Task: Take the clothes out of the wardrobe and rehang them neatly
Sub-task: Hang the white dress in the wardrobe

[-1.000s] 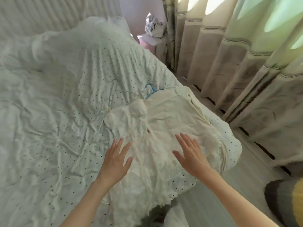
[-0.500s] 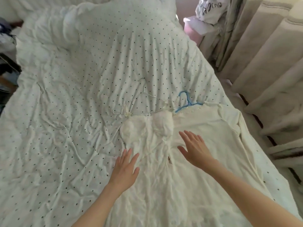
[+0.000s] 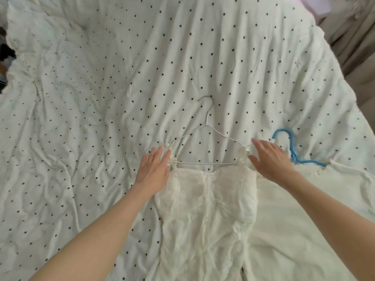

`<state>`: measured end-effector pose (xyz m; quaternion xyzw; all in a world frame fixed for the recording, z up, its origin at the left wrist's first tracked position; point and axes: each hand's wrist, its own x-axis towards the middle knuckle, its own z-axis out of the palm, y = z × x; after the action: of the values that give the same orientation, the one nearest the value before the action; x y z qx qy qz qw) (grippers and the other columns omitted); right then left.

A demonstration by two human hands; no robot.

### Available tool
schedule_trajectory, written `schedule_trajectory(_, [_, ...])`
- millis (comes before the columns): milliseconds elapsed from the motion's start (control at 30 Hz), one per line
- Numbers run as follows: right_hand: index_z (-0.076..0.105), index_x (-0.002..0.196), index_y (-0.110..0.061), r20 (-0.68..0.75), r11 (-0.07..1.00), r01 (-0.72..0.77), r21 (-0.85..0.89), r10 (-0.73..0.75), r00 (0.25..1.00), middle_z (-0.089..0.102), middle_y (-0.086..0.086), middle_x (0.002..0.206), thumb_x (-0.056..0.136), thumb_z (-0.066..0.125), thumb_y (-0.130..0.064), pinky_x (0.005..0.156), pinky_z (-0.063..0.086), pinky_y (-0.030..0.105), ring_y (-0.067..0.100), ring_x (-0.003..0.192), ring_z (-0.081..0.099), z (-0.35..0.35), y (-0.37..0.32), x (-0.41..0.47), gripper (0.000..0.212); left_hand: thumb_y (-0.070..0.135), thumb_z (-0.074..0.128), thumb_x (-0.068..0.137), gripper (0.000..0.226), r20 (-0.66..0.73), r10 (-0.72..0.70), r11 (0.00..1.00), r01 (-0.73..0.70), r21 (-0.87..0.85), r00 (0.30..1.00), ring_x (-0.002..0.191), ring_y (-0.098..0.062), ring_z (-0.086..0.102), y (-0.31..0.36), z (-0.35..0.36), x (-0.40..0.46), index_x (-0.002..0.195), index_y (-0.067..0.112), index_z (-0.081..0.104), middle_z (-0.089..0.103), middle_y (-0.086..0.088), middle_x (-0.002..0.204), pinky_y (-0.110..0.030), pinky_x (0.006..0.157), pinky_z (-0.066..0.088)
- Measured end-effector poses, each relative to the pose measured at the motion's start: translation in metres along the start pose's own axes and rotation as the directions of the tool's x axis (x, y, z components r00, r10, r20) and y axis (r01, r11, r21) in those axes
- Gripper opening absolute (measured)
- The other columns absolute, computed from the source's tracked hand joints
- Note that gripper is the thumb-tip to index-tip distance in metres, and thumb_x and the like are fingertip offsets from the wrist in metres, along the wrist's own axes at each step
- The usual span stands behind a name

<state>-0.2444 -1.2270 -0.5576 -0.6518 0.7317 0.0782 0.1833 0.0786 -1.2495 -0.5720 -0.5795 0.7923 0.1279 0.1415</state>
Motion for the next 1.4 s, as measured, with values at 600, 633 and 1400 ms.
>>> schedule_trajectory(600, [0.068, 0.095, -0.013, -0.202, 0.880, -0.049, 0.473, 0.163, 0.966, 0.049, -0.001, 0.082, 0.091, 0.056, -0.032, 0.085, 0.038, 0.038, 0.025, 0.088, 0.057, -0.051, -0.023, -0.012, 0.023, 0.034, 0.044, 0.095, 0.031, -0.321, -0.021, 0.956, -0.075, -0.285, 0.947, 0.066, -0.020, 0.048, -0.010, -0.079, -0.012, 0.089, 0.011, 0.064, 0.047, -0.002, 0.078, -0.027, 0.056, 0.032])
schedule_trajectory(633, [0.068, 0.095, -0.013, -0.229, 0.867, -0.034, 0.497, 0.169, 0.959, 0.049, -0.002, 0.082, 0.091, 0.057, -0.031, 0.086, 0.038, 0.038, 0.023, 0.087, 0.056, -0.063, -0.024, -0.022, 0.021, 0.033, 0.046, 0.095, 0.030, -0.352, -0.032, 0.949, -0.082, -0.304, 0.935, 0.068, -0.020, 0.047, -0.006, -0.093, -0.019, 0.087, 0.010, 0.064, 0.047, -0.001, 0.079, -0.027, 0.056, 0.032])
schedule_trajectory(1400, [0.066, 0.075, -0.012, -0.794, 0.863, -0.070, 0.500, 0.489, 0.362, 0.049, -0.013, 0.067, 0.087, 0.063, -0.025, 0.058, 0.035, 0.013, -0.001, 0.057, 0.045, -0.298, 0.058, -0.529, 0.018, 0.020, 0.061, 0.087, 0.025, -0.863, 0.388, 0.575, -0.817, -0.047, 0.322, 0.063, -0.019, 0.048, 0.236, -0.383, -0.287, 0.067, 0.006, 0.064, 0.049, 0.002, 0.065, -0.032, 0.060, 0.043])
